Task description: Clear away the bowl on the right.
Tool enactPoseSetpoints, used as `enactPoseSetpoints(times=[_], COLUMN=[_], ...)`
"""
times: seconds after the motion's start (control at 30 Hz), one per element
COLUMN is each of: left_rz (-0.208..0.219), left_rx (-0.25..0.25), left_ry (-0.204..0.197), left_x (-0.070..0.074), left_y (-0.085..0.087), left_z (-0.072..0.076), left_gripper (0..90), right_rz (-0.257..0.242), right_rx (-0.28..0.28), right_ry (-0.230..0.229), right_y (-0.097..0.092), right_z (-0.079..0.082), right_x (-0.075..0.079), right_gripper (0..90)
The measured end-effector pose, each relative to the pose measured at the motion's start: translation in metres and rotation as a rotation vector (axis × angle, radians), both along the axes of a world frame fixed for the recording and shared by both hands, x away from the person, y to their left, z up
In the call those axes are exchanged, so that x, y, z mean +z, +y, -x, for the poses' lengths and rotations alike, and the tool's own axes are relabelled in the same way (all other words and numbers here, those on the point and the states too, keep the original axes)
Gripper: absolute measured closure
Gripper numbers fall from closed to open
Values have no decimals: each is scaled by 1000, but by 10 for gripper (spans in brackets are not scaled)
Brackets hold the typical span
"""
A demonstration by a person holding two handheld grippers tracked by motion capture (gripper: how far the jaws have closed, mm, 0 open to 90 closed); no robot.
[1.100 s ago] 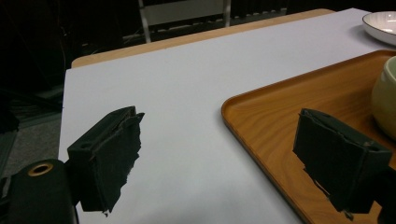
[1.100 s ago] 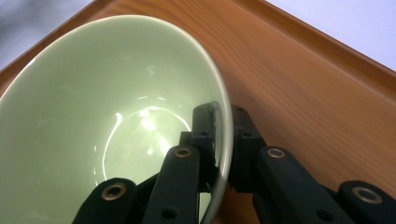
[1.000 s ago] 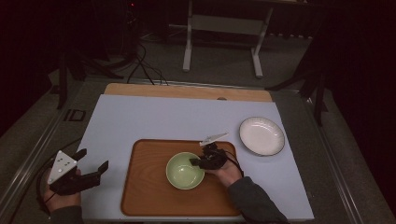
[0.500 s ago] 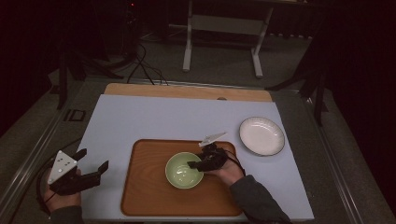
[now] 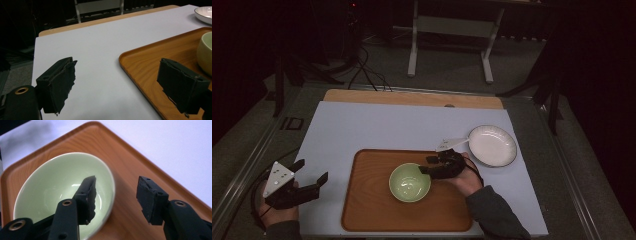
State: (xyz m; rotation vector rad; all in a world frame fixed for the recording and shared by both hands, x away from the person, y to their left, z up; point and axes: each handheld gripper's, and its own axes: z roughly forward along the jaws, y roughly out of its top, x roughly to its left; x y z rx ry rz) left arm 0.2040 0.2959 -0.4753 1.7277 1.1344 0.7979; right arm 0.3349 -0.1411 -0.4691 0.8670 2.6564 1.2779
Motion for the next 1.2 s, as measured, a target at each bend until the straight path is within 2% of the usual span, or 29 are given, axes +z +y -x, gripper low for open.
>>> enactPoseSetpoints(times=[0.27, 0.47, 0.67, 0.9, 1.0, 1.2], left_rz=[0, 0, 1, 4, 3, 4], left_rx=[2, 2, 3, 3, 3, 2], left_ry=[-2, -3, -2, -3, -4, -4], left_x=[0, 0, 0, 0, 1, 1], left_y=[0, 0, 0, 0, 0, 0], left_z=[0, 0, 0, 1, 1, 1], left_gripper=[145, 145, 145, 145, 145, 145], right_rz=[-29, -87, -120, -131, -101, -129], right_rx=[-65, -130, -184, -225, -250, -279], right_ry=[-37, -80, -94, -127, -153, -180], right_y=[-24, -47, -71, -95, -106, -131], right_z=[1, 3, 3, 7, 8, 17], right_x=[11, 17, 18, 13, 12, 8], right_gripper=[490, 490, 488, 482, 480, 480])
